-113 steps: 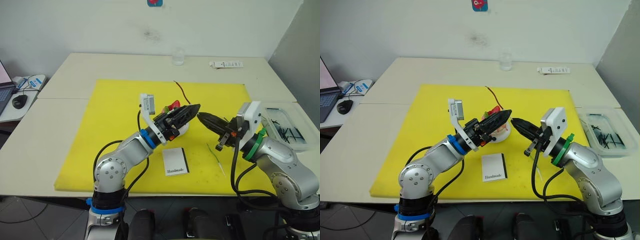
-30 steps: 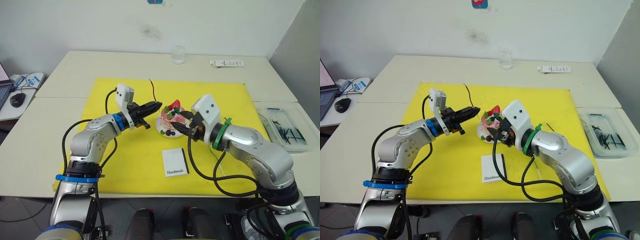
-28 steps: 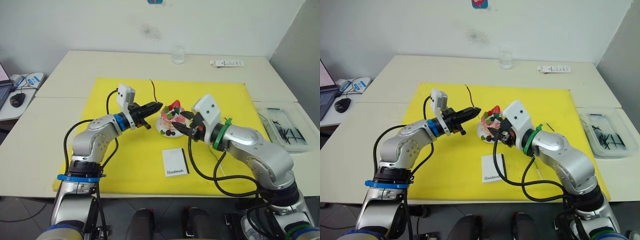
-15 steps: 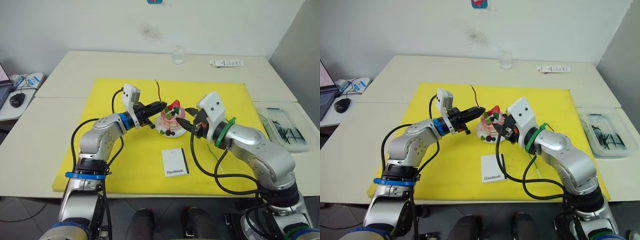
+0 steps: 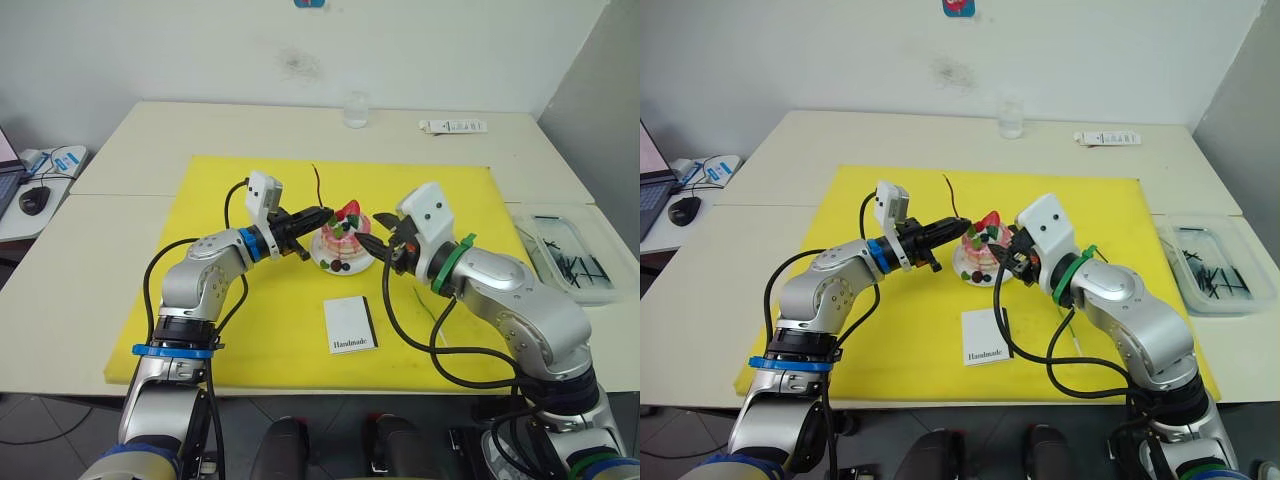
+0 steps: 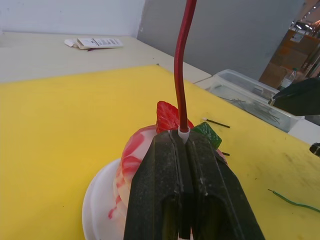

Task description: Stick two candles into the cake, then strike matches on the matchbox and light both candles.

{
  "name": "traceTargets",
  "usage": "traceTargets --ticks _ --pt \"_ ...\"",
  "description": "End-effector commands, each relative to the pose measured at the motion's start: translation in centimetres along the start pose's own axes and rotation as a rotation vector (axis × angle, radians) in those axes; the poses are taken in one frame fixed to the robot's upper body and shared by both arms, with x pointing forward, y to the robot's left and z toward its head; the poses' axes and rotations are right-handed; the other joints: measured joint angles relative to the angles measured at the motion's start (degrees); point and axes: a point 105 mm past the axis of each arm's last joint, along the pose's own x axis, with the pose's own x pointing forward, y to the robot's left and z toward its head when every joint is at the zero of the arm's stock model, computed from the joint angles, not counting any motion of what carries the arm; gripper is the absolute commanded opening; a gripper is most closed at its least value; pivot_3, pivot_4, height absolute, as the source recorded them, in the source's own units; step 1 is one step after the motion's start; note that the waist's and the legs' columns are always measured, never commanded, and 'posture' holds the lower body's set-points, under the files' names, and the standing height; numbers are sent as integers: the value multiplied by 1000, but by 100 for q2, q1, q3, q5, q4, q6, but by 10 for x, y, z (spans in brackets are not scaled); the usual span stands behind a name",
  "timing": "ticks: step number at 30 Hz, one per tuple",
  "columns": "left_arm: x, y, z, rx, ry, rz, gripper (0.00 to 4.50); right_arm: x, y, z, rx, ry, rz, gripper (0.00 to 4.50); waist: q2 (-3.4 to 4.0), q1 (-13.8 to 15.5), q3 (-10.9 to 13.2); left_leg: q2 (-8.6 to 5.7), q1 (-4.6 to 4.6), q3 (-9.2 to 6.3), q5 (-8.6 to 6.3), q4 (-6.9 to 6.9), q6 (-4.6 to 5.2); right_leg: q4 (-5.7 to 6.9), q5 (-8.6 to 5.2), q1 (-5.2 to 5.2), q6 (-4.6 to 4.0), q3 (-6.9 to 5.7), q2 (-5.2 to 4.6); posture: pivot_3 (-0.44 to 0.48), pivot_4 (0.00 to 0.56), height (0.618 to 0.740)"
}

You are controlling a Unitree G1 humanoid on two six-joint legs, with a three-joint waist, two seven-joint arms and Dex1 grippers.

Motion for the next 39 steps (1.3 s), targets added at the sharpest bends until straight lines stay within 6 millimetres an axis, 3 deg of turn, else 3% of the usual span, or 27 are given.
traceTargets --ticks 1,24,39 --pt "-1 2 18 57 -35 -4 0 -5 -2 11 -16 -51 -18 2245 0 0 0 0 0 0 0 0 0 0 0 0 0 0 0 0 150 740" --pt "5 2 13 60 -35 -8 0 -5 1 7 -19 -36 0 2245 0 0 0 0 0 0 0 0 0 1 0 0 0 0 2 0 150 740" --pt "-2 0 9 71 -3 -25 0 -4 2 7 -18 -40 0 2245 0 -1 0 0 0 -1 0 0 0 1 0 0 0 0 3 0 150 740"
